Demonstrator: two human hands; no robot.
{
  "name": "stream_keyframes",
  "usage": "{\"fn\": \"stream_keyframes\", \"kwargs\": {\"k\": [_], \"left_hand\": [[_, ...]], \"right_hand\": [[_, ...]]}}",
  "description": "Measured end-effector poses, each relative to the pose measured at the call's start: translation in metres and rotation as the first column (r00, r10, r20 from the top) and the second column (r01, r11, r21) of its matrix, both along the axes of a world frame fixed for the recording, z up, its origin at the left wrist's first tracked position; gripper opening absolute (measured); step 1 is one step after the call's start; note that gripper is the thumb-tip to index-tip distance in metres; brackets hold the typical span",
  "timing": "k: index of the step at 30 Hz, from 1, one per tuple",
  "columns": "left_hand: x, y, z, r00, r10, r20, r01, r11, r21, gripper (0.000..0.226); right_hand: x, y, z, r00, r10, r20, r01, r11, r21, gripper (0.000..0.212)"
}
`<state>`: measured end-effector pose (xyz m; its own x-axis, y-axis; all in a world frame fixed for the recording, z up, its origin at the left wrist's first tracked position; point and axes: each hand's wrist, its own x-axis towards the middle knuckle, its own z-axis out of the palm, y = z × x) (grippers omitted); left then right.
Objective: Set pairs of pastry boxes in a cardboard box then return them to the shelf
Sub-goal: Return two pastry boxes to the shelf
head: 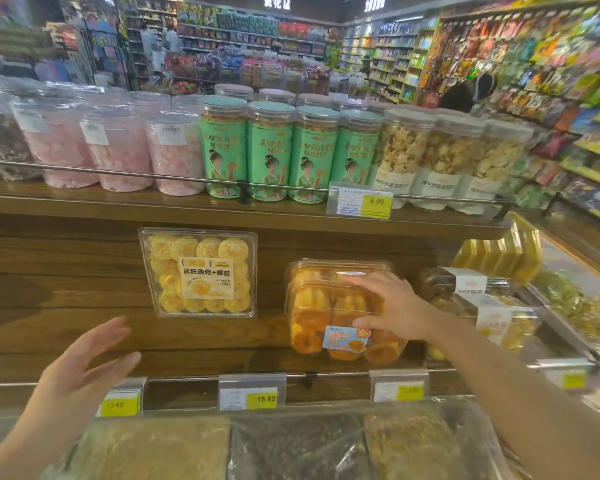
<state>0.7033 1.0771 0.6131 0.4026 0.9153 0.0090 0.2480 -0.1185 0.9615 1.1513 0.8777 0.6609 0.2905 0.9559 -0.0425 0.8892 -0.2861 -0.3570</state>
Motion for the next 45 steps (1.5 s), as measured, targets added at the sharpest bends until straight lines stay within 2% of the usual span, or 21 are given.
{"fn": "stream_keyframes", "kwargs": {"k": [5, 12, 18, 30, 32, 37, 45], "left_hand": [[0.039, -0.031, 0.006, 0.989, -0.134, -0.061, 0.139, 0.987, 0.082, 0.059], [0.076, -0.05, 0.009, 0.968, -0.243, -0.056, 0.247, 0.964, 0.095, 0.056], [0.076, -0.053, 0.011, 0.962, -0.266, -0.063, 0.271, 0.959, 0.082, 0.057], [0.068, -0.051, 0.012, 0.956, -0.283, -0.07, 0.289, 0.953, 0.087, 0.07], [0.065, -0.048, 0.012, 0.95, -0.289, -0.12, 0.301, 0.948, 0.105, 0.075], [0.057, -0.035, 0.025, 0.888, -0.292, -0.355, 0.353, 0.928, 0.119, 0.087], [0.023, -0.018, 0.076, 0.754, -0.186, -0.63, 0.416, 0.878, 0.237, 0.084]], "right_hand": [[0.005, -0.005, -0.016, 0.995, -0.01, 0.101, 0.005, 0.999, 0.045, 0.076], [0.008, -0.01, -0.024, 0.987, 0.033, 0.156, -0.04, 0.998, 0.041, 0.075], [0.002, -0.015, -0.024, 0.973, -0.034, 0.229, 0.012, 0.995, 0.097, 0.08], [-0.01, -0.015, -0.016, 0.963, -0.109, 0.248, 0.101, 0.994, 0.044, 0.094], [-0.014, -0.014, -0.011, 0.963, -0.12, 0.241, 0.112, 0.993, 0.048, 0.092], [-0.033, -0.017, 0.016, 0.948, -0.156, 0.276, 0.138, 0.987, 0.085, 0.085], [-0.103, -0.027, 0.087, 0.917, -0.226, 0.33, 0.265, 0.961, -0.078, 0.088]]}}
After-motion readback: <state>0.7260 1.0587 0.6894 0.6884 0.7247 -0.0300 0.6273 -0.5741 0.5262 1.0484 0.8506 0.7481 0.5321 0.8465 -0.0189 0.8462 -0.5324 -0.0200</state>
